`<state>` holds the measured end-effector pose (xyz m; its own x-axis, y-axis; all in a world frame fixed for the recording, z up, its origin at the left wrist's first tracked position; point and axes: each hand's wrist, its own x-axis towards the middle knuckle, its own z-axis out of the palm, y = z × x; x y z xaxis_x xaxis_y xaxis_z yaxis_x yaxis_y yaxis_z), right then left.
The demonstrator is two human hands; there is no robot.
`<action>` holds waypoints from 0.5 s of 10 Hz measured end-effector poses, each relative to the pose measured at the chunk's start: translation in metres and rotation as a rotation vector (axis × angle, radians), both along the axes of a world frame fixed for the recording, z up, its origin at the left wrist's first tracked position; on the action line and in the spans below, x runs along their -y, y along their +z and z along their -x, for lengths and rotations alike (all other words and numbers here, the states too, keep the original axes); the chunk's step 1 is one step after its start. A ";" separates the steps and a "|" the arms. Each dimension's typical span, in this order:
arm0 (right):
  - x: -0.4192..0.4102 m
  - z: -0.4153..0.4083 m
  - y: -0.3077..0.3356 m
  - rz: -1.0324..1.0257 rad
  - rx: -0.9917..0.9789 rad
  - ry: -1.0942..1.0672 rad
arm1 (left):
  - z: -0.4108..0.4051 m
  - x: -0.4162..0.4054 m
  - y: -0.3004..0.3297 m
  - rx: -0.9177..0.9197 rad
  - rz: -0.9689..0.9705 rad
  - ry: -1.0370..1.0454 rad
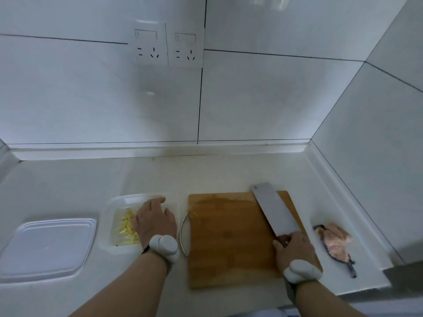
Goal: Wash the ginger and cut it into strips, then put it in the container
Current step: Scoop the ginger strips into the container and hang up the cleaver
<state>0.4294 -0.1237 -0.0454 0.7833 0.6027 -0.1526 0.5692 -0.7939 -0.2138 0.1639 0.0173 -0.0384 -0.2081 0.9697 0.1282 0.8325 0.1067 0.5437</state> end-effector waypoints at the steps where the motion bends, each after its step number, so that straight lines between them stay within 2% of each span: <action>1: -0.004 0.008 0.006 0.003 -0.006 -0.097 | -0.001 -0.003 0.003 0.060 -0.011 0.047; 2: -0.028 0.036 0.029 -0.170 -0.032 0.012 | 0.001 -0.005 0.009 0.221 -0.029 0.127; 3: -0.064 0.093 0.052 -0.333 -0.365 0.412 | 0.005 -0.012 0.020 0.509 0.042 0.221; 4: -0.085 0.168 0.082 -0.331 -0.743 0.747 | 0.013 -0.006 0.045 0.805 0.242 0.333; 5: -0.089 0.229 0.103 -0.308 -1.080 0.873 | 0.034 0.004 0.074 1.101 0.310 0.448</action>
<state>0.2008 -0.0347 0.0581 -0.2661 0.9425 -0.2024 0.2922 -0.1212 -0.9486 0.1304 0.0131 0.0358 -0.3819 0.7429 -0.5498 -0.1986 0.5150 0.8339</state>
